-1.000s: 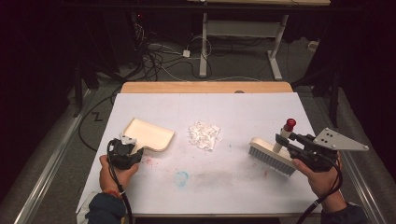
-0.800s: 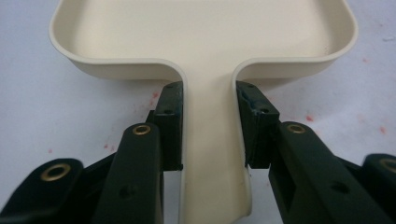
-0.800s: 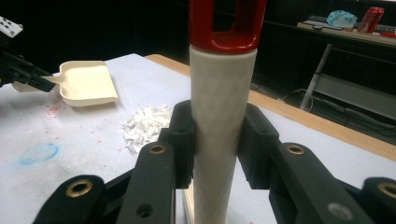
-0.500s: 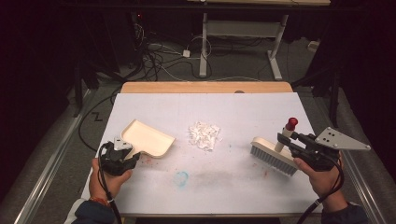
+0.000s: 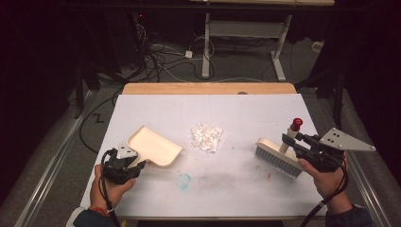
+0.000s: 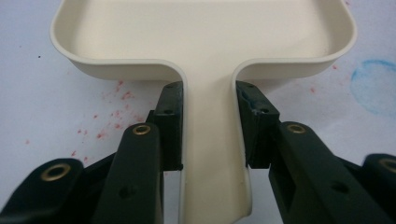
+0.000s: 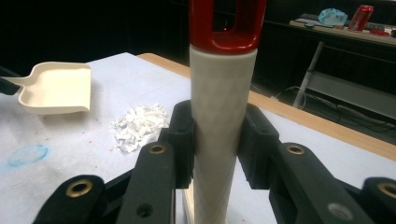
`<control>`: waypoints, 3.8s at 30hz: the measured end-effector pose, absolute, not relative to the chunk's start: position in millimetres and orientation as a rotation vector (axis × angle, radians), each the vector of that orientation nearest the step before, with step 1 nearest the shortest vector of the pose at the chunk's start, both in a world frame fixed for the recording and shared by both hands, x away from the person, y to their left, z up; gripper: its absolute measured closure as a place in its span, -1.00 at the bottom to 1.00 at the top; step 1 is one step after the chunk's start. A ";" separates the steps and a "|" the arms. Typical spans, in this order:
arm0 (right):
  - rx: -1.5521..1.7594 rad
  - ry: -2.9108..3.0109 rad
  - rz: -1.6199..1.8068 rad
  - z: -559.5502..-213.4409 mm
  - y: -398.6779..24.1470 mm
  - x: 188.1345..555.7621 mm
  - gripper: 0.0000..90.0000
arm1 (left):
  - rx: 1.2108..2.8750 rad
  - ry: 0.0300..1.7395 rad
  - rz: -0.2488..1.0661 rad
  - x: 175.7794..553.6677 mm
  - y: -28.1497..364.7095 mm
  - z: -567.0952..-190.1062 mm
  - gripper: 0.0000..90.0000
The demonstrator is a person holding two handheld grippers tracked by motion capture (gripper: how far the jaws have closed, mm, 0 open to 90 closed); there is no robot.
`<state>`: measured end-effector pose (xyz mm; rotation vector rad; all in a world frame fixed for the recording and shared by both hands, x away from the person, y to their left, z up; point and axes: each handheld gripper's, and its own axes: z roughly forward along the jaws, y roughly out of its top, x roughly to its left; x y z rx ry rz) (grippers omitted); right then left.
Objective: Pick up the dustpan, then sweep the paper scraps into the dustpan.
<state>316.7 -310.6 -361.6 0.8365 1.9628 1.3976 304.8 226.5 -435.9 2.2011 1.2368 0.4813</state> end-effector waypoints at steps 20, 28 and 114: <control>0.844 1.959 1.391 -361.3 -311.6 316.7 0.56 | 2.287 1.131 0.421 287.2 218.5 -429.2 0.42; 0.838 1.952 1.410 -361.7 -307.7 319.6 0.56 | 2.345 1.097 0.377 284.5 214.2 -434.6 0.42; 0.651 2.066 1.400 -388.0 -98.1 429.9 0.53 | 2.431 1.032 0.282 304.8 195.1 -452.3 0.41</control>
